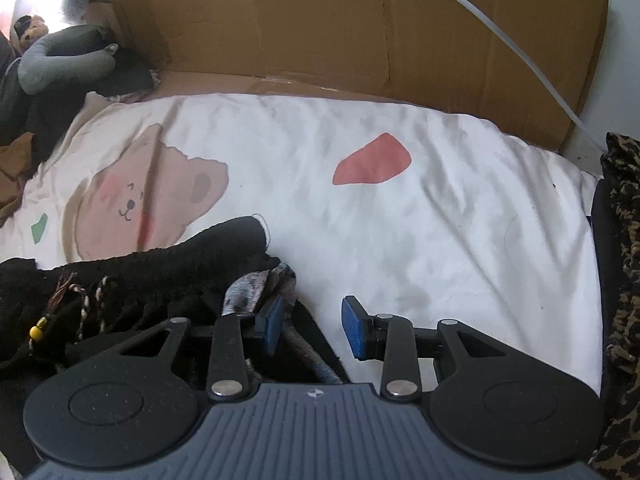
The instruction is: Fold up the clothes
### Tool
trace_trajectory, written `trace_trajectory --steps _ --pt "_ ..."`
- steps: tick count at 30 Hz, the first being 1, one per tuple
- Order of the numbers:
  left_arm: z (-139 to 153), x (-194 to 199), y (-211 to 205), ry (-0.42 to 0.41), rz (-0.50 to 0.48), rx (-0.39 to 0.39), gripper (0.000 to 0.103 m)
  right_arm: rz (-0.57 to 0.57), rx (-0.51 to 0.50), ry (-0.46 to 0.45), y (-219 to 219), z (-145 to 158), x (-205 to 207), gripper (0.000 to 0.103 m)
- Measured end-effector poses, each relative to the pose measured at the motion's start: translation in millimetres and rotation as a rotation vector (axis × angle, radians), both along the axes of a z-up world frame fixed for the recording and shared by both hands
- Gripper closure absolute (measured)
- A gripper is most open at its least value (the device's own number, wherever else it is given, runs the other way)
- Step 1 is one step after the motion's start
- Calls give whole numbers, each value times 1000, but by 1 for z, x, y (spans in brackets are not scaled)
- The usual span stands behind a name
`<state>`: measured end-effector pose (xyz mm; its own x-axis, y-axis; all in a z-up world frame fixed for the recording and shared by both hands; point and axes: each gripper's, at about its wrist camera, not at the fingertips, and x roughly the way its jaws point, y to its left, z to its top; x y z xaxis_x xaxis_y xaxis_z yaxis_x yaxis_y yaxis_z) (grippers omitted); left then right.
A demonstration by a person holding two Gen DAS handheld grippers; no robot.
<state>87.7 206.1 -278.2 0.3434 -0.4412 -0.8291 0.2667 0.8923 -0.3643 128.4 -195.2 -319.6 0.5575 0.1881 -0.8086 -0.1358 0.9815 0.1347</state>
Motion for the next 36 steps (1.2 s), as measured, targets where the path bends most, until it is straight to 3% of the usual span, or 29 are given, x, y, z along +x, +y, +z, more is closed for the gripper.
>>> trace_trajectory --steps 8,15,18,36 --pt "1 0 1 2 -2 4 99 54 -52 25 12 -10 -8 63" --pt "2 -1 1 4 -2 6 99 -7 4 -29 -7 9 -4 63" --pt "2 -1 0 5 -3 10 99 -41 0 -8 -13 4 1 63" --pt "1 0 0 11 -2 19 99 53 -50 39 6 -19 -4 66"
